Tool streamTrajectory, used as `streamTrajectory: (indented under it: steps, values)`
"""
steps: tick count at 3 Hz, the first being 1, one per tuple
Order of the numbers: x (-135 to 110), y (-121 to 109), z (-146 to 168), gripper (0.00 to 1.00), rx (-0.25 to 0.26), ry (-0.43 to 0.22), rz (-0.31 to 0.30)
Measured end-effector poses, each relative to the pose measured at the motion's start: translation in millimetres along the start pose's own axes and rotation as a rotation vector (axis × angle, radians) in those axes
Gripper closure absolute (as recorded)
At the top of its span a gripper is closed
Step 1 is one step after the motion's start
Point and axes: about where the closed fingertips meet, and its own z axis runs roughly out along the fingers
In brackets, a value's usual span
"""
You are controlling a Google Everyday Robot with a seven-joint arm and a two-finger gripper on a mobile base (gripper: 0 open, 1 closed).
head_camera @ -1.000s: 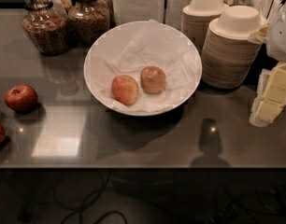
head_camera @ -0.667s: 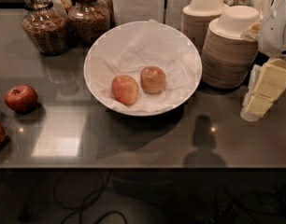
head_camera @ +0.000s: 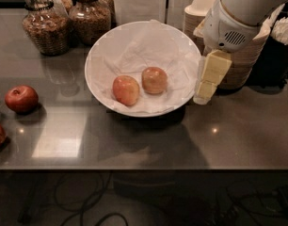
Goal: Pick apple from white bowl
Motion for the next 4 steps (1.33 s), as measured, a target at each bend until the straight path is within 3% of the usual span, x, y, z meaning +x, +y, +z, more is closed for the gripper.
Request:
streamTrajectory:
  steps: [2,3,4]
  values:
    - [-5.7,-3.9,9.3,0.00,0.001,-0.031,-0.003]
    - [-30.4,-16.9,40.6,0.00,-0.029,-0.086,-0.046]
    - [-47.4,-31.4,64.7,0.09,-0.049,-0.115,-0.074]
